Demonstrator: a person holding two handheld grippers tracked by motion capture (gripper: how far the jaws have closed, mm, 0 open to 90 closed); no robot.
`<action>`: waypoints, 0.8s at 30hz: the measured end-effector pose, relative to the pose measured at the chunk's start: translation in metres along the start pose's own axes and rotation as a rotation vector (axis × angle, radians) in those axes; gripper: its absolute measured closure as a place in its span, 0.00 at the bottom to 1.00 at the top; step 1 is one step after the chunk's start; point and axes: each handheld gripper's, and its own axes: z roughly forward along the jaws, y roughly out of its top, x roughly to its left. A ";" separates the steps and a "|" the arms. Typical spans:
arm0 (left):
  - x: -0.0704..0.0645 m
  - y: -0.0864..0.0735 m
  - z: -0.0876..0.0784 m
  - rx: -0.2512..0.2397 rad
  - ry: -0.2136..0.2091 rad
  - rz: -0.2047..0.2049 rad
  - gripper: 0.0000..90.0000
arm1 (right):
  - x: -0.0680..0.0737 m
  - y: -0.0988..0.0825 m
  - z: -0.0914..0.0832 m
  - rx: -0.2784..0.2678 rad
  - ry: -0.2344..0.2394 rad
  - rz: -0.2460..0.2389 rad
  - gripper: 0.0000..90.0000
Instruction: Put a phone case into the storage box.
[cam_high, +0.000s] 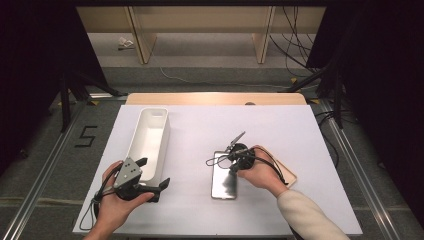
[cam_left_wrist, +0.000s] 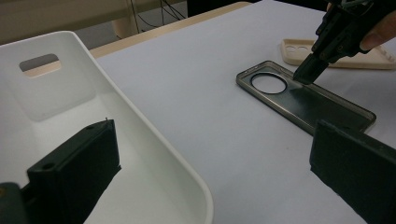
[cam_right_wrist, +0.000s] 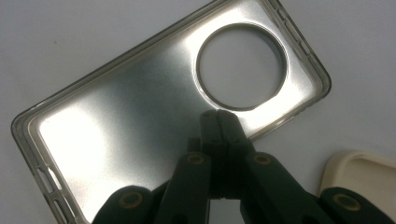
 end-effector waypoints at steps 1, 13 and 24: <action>0.000 0.000 0.000 0.000 0.000 0.000 0.01 | 0.000 0.000 0.000 -0.008 0.000 -0.007 1.00; -0.001 0.000 0.000 0.003 -0.006 0.002 0.01 | 0.018 0.000 -0.025 -0.091 0.015 -0.240 0.45; 0.000 0.000 0.000 0.005 -0.010 0.003 0.01 | 0.036 0.001 -0.022 0.017 0.073 -0.365 0.25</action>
